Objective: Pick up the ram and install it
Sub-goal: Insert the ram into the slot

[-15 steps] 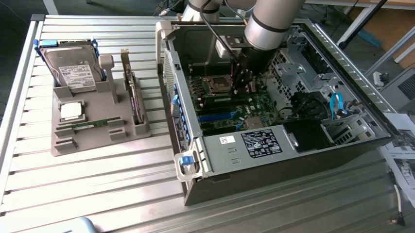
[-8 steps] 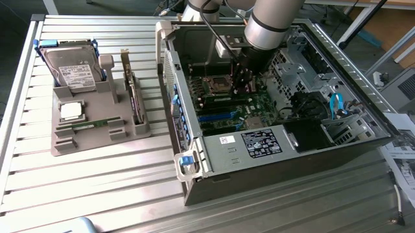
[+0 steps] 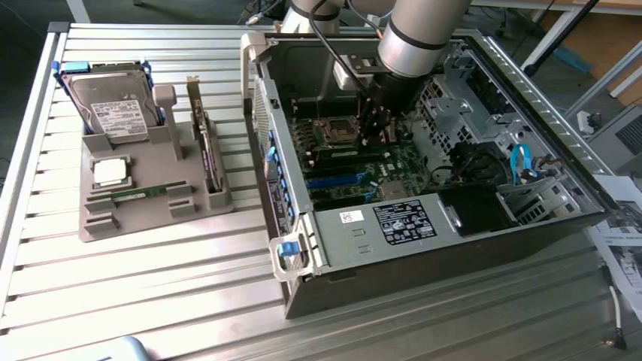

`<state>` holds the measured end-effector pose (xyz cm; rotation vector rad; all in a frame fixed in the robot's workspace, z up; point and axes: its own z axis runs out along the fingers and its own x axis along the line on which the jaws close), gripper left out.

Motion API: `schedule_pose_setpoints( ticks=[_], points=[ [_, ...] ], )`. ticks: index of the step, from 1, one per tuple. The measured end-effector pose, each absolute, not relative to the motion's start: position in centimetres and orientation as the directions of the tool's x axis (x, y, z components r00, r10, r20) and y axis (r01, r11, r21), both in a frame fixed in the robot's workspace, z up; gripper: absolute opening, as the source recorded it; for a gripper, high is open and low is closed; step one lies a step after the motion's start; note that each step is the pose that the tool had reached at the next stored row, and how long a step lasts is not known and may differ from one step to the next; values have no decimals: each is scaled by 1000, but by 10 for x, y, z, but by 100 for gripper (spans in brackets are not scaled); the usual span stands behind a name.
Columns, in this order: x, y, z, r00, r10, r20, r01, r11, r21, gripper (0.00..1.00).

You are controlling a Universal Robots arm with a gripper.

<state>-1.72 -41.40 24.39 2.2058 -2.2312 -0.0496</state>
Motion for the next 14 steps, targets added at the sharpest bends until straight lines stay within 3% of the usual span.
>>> schedule_pose_setpoints(
  ticks=[14],
  points=[
    [-17,-414,243,4,-1000,-20,-1000,-4,25,12]
  ],
)
